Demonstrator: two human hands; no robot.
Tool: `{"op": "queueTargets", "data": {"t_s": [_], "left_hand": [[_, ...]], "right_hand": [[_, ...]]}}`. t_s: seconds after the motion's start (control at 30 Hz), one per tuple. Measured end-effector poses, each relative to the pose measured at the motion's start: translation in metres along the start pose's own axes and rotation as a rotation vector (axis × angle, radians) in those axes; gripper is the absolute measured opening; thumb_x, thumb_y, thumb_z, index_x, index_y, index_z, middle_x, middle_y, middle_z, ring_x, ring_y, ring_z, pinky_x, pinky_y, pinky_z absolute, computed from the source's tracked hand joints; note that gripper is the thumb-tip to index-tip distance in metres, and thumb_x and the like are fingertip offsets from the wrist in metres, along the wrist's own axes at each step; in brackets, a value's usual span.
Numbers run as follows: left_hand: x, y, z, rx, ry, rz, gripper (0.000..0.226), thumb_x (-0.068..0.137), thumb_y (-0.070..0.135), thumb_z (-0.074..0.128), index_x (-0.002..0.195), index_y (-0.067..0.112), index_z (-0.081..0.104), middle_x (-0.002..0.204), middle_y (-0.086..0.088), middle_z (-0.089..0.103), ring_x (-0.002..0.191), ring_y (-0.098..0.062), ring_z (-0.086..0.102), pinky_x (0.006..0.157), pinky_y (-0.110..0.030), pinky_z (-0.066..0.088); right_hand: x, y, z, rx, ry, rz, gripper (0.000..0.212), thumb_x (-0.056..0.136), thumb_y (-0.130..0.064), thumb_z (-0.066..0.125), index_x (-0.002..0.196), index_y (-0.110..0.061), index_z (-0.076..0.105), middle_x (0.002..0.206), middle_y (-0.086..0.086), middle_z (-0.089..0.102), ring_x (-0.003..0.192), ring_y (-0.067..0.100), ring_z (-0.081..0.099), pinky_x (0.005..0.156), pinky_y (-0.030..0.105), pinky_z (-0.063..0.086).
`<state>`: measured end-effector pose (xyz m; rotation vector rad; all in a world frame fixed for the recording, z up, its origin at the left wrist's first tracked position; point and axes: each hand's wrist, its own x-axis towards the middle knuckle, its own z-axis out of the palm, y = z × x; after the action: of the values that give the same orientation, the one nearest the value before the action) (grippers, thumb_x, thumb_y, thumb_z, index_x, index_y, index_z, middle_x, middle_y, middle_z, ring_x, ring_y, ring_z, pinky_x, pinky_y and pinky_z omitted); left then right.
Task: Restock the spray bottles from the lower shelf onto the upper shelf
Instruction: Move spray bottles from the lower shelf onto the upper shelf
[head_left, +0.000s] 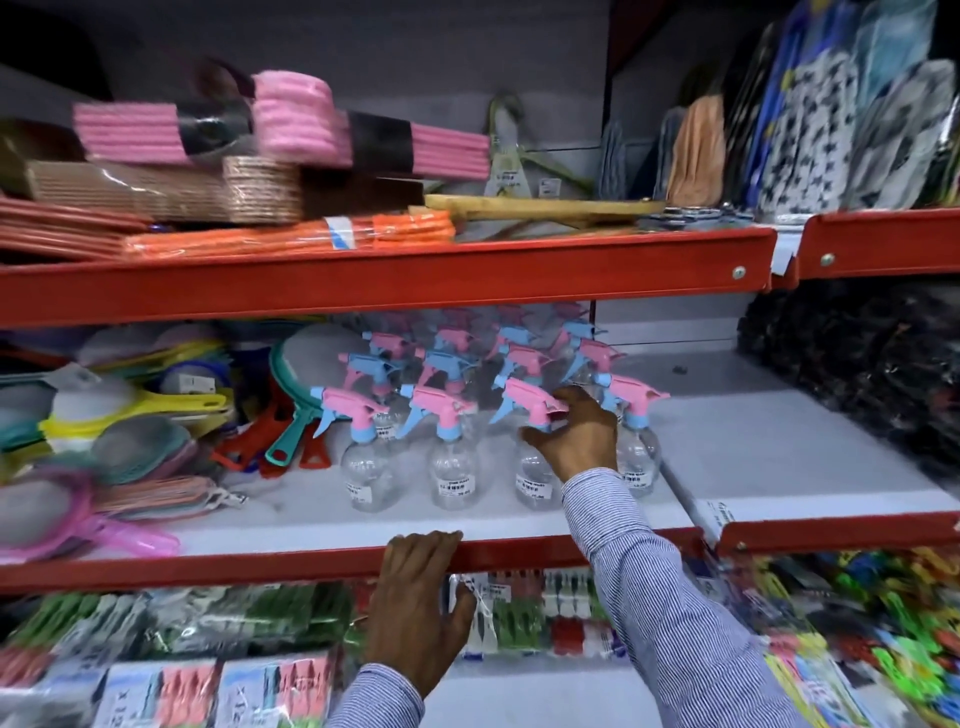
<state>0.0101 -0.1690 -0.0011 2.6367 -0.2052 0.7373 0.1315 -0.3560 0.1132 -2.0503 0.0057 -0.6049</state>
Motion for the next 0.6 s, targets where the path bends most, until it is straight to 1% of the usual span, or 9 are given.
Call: {"op": "queueTargets", "data": {"t_s": [0.1,0.2,0.3,0.37,0.4,0.43,0.5,0.57,0.6], "left_hand": [[0.001,0.0,0.002,0.005,0.003,0.004,0.053,0.078,0.042,0.057,0.127,0.022,0.056,0.118,0.003,0.064,0.109,-0.019,0.048,0.102,-0.047,0.046],[0.001,-0.002,0.004,0.004,0.003,0.012,0.053,0.079,0.044,0.055,0.127,0.022,0.056,0.118,0.003,0.063,0.11,-0.019,0.049,0.102,-0.047,0.045],[0.0,-0.003,0.005,0.008,0.002,0.01,0.054,0.079,0.044,0.054,0.128,0.021,0.055,0.119,0.003,0.063,0.111,-0.02,0.049,0.103,-0.048,0.044],[0.0,-0.003,0.005,0.011,0.002,0.005,0.055,0.078,0.044,0.054,0.128,0.02,0.055,0.121,0.001,0.064,0.112,-0.021,0.051,0.104,-0.049,0.044],[0.0,-0.002,0.005,0.015,0.005,0.001,0.056,0.078,0.044,0.053,0.128,0.02,0.056,0.122,0.001,0.064,0.114,-0.022,0.053,0.106,-0.049,0.043],[0.002,-0.001,0.004,0.017,0.01,-0.006,0.056,0.077,0.044,0.053,0.128,0.02,0.056,0.123,0.0,0.065,0.116,-0.022,0.054,0.107,-0.049,0.042],[0.006,0.006,0.003,-0.03,0.03,-0.016,0.055,0.078,0.044,0.053,0.127,0.02,0.058,0.123,0.0,0.066,0.117,-0.022,0.056,0.107,-0.047,0.043],[0.018,0.018,0.003,-0.161,0.043,-0.029,0.052,0.081,0.042,0.052,0.127,0.02,0.058,0.123,-0.001,0.066,0.116,-0.02,0.058,0.104,-0.037,0.044],[0.027,0.026,0.004,-0.235,0.021,-0.052,0.052,0.082,0.041,0.052,0.128,0.02,0.057,0.125,-0.001,0.065,0.117,-0.018,0.057,0.104,-0.031,0.043]], "right_hand": [[-0.004,0.0,0.004,0.121,0.037,0.034,0.059,0.061,-0.008,0.084,0.115,-0.012,0.06,0.086,0.005,0.074,0.072,0.016,0.067,0.077,0.023,0.056],[-0.008,-0.003,0.004,0.142,0.053,0.053,0.063,0.064,-0.006,0.082,0.121,-0.015,0.057,0.078,-0.001,0.068,0.07,0.014,0.065,0.078,0.022,0.056],[-0.011,-0.003,0.002,0.146,0.034,0.05,0.07,0.064,-0.008,0.083,0.126,-0.017,0.054,0.087,0.006,0.074,0.073,0.017,0.067,0.08,0.027,0.057],[-0.015,-0.001,-0.004,0.121,0.037,0.026,0.073,0.063,-0.014,0.086,0.128,-0.021,0.053,0.092,0.005,0.073,0.075,0.019,0.067,0.079,0.029,0.057],[-0.019,0.001,-0.01,0.097,0.044,0.008,0.07,0.064,-0.017,0.086,0.126,-0.021,0.055,0.092,0.004,0.073,0.075,0.019,0.068,0.078,0.03,0.057],[-0.024,0.004,-0.018,0.075,0.055,-0.011,0.062,0.065,-0.018,0.085,0.121,-0.02,0.059,0.092,0.003,0.073,0.074,0.018,0.068,0.076,0.031,0.058],[-0.037,0.015,-0.033,0.054,0.063,-0.023,0.037,0.07,-0.014,0.081,0.104,-0.016,0.068,0.091,0.001,0.075,0.07,0.015,0.069,0.074,0.033,0.061],[-0.048,0.03,-0.042,0.029,0.026,0.005,0.018,0.073,-0.008,0.076,0.09,-0.015,0.073,0.085,-0.001,0.076,0.067,0.011,0.069,0.074,0.036,0.062],[-0.05,0.038,-0.043,-0.002,-0.004,0.027,0.016,0.075,-0.005,0.073,0.087,-0.015,0.074,0.084,0.0,0.076,0.067,0.01,0.069,0.076,0.036,0.062]]}}
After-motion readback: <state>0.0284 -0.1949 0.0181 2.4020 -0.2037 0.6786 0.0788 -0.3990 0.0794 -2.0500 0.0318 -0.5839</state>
